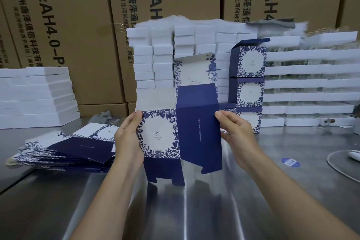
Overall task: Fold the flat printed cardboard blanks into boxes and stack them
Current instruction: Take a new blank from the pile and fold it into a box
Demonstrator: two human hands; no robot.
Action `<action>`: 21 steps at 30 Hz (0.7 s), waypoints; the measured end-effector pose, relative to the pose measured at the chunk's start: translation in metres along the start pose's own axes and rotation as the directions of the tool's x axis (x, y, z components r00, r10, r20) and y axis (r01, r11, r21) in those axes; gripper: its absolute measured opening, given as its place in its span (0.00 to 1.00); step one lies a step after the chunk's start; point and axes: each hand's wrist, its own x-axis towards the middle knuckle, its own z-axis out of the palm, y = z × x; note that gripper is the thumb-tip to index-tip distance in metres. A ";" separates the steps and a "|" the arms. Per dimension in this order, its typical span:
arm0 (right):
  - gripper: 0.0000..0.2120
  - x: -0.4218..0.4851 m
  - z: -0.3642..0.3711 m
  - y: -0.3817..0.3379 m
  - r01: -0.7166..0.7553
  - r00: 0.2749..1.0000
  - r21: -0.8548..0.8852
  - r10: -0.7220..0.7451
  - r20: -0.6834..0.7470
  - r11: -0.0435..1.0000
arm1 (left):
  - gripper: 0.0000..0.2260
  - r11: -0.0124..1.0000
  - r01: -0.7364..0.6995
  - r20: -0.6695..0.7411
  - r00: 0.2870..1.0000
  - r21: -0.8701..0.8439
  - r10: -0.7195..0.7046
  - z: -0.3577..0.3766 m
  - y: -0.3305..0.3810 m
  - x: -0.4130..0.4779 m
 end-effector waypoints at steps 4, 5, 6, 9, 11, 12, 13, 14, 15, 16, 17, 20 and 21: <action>0.06 0.001 -0.002 0.003 0.004 1.000 -0.058 -0.004 0.001 0.998 | 0.17 1.000 -0.002 0.029 1.000 0.010 0.001 -0.003 0.001 0.001; 0.06 0.002 -0.003 0.003 0.001 0.999 -0.036 -0.002 -0.039 0.999 | 0.17 0.999 0.002 0.045 0.999 0.040 -0.004 -0.003 0.000 0.001; 0.06 0.003 -0.004 0.003 -0.003 0.997 0.007 0.004 -0.082 1.000 | 0.18 0.996 0.006 0.067 0.998 0.084 -0.012 -0.003 -0.001 0.000; 0.06 0.006 -0.012 -0.001 -0.002 0.985 0.112 0.021 -0.169 0.994 | 0.17 0.977 0.014 0.144 0.989 0.215 -0.046 -0.001 -0.007 -0.004; 0.05 0.009 -0.018 -0.004 0.003 0.983 0.146 0.024 -0.182 0.989 | 0.17 0.966 0.023 0.168 0.983 0.257 -0.068 0.000 -0.011 -0.005; 0.05 0.009 -0.019 -0.005 0.004 0.983 0.158 0.025 -0.183 0.988 | 0.18 0.963 0.027 0.173 0.982 0.267 -0.075 0.000 -0.012 -0.006; 0.05 0.009 -0.019 -0.006 0.002 0.983 0.163 0.027 -0.180 0.987 | 0.18 0.960 0.030 0.172 0.982 0.277 -0.081 0.000 -0.012 -0.006; 0.06 0.009 -0.019 -0.006 -0.002 0.985 0.162 0.030 -0.170 0.987 | 0.18 0.958 0.033 0.173 0.981 0.284 -0.085 0.000 -0.012 -0.007; 0.07 0.009 -0.019 -0.005 -0.009 0.987 0.159 0.034 -0.154 0.987 | 0.17 0.957 0.029 0.179 0.980 0.289 -0.083 0.000 -0.012 -0.007; 0.07 0.008 -0.018 -0.004 -0.015 0.990 0.155 0.036 -0.134 0.988 | 0.16 0.956 0.015 0.185 0.980 0.293 -0.072 -0.001 -0.013 -0.006; 0.08 0.008 -0.018 -0.004 -0.018 0.993 0.150 0.035 -0.110 0.988 | 0.14 0.955 -0.004 0.183 0.982 0.297 -0.053 -0.002 -0.014 -0.005; 0.11 0.006 -0.016 -0.002 -0.042 0.998 0.141 0.049 -0.049 0.989 | 0.07 0.966 -0.021 0.101 0.995 0.256 -0.005 -0.005 -0.017 0.001; 0.12 0.006 -0.014 -0.001 -0.056 0.998 0.137 0.061 -0.027 0.989 | 0.06 0.971 -0.015 0.065 0.998 0.239 0.000 -0.006 -0.018 0.003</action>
